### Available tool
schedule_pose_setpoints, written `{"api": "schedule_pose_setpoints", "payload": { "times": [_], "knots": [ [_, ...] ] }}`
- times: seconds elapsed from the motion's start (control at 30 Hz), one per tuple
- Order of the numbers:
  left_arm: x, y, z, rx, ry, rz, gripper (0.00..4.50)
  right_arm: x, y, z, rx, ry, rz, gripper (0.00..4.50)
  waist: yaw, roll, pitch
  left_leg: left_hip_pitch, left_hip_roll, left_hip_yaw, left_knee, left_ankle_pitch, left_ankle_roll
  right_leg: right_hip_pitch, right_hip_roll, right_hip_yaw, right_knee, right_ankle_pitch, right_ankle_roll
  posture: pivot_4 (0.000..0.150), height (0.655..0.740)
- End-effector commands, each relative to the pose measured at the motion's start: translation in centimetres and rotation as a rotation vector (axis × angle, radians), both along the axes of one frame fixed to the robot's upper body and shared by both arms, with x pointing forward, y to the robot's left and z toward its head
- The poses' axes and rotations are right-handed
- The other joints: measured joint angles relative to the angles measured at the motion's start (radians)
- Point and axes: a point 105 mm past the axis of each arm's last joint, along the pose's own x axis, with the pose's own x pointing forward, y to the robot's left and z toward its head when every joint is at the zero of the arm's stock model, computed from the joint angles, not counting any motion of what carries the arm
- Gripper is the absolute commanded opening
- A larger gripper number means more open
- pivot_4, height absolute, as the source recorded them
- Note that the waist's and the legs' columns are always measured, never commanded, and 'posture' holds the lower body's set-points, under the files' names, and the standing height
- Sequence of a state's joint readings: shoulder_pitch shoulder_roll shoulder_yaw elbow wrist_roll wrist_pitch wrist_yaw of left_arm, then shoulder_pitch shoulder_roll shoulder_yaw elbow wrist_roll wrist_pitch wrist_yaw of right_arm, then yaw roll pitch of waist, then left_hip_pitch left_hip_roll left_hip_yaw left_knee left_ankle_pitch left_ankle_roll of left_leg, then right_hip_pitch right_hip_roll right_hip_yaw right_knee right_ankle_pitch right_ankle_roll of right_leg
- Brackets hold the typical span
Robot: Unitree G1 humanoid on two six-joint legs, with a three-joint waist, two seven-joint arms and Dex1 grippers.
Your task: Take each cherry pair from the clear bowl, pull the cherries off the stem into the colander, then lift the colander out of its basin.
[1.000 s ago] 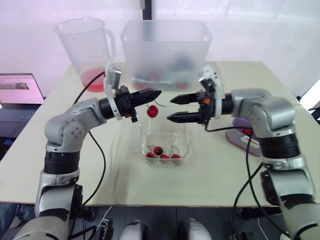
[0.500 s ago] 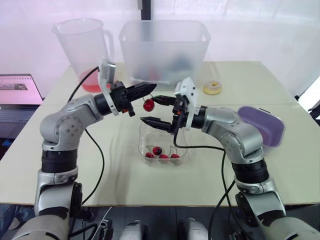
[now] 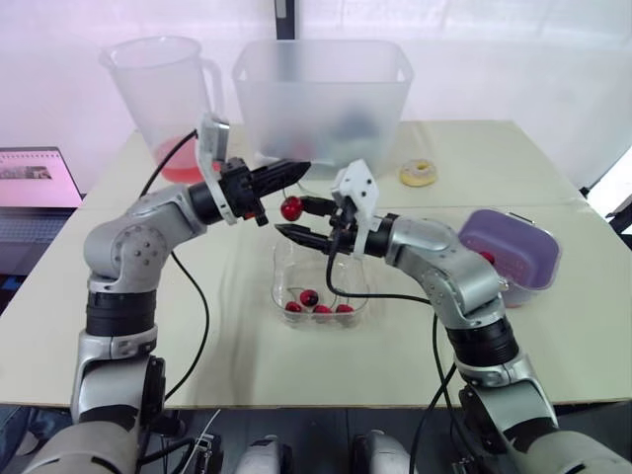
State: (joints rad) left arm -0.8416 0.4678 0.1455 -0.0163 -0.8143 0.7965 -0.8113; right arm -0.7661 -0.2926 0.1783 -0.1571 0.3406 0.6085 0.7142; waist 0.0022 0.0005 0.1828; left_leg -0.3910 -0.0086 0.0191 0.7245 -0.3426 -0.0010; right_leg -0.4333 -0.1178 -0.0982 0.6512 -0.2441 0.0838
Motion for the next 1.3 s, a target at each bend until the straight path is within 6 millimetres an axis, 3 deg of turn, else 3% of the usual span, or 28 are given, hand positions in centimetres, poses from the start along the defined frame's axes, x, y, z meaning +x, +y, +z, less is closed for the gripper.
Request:
{"api": "schedule_pose_setpoints", "payload": {
  "times": [0.03,0.33,0.5,0.53,0.93,1.13,1.3],
  "knots": [
    [-0.5,-0.2,1.4,0.001,-0.069,-0.015,0.00,-0.3,0.5,1.8,0.027,-0.082,0.013,2.70,0.000,0.000,0.000,0.000,0.000,0.000,0.000,0.000,0.000,0.000,0.000,0.000,0.000,0.000,0.000,0.150,0.6886],
    [-0.4,-0.1,1.3,0.004,-0.066,-0.009,0.00,-0.5,0.5,2.2,0.063,-0.071,0.015,2.70,-0.002,0.000,0.000,0.000,0.000,0.000,0.000,0.000,0.000,0.000,0.000,0.000,0.000,0.000,0.000,0.150,0.6886],
    [-0.2,0.1,1.2,0.013,-0.066,-0.001,0.00,-0.4,0.5,2.0,0.072,-0.058,0.006,0.99,-0.004,0.000,0.000,0.000,0.000,0.000,0.000,0.000,0.000,0.000,0.000,0.000,0.000,0.000,0.000,0.150,0.6886],
    [-0.2,0.1,1.3,0.011,-0.065,-0.003,0.00,-0.5,0.5,2.0,0.072,-0.057,0.006,0.87,-0.005,0.000,0.000,0.000,0.000,0.000,0.000,0.000,0.000,0.000,0.000,0.000,0.000,0.000,0.000,0.150,0.6886],
    [-0.5,-0.5,1.3,0.001,-0.066,-0.024,0.00,-1.0,0.5,0.7,0.020,-0.013,0.020,0.87,-0.014,0.000,0.000,0.000,0.000,0.000,-0.002,0.000,0.000,0.000,0.000,0.000,0.000,0.000,0.000,0.150,0.6886],
    [-0.5,-0.5,1.5,-0.012,-0.073,-0.021,0.00,0.2,-1.2,-2.9,-0.114,0.091,-0.068,0.87,-0.013,0.000,0.000,0.000,0.000,0.000,-0.002,0.000,0.000,0.000,0.000,0.000,0.000,0.000,0.000,0.150,0.6886],
    [-0.3,-0.2,1.4,-0.009,-0.070,-0.011,0.00,0.5,-2.2,-3.1,-0.116,0.111,-0.095,0.87,-0.014,0.000,0.000,0.000,0.000,0.000,-0.002,0.000,0.000,-0.001,0.000,0.000,0.000,0.000,0.000,0.150,0.6886]
  ]
}}
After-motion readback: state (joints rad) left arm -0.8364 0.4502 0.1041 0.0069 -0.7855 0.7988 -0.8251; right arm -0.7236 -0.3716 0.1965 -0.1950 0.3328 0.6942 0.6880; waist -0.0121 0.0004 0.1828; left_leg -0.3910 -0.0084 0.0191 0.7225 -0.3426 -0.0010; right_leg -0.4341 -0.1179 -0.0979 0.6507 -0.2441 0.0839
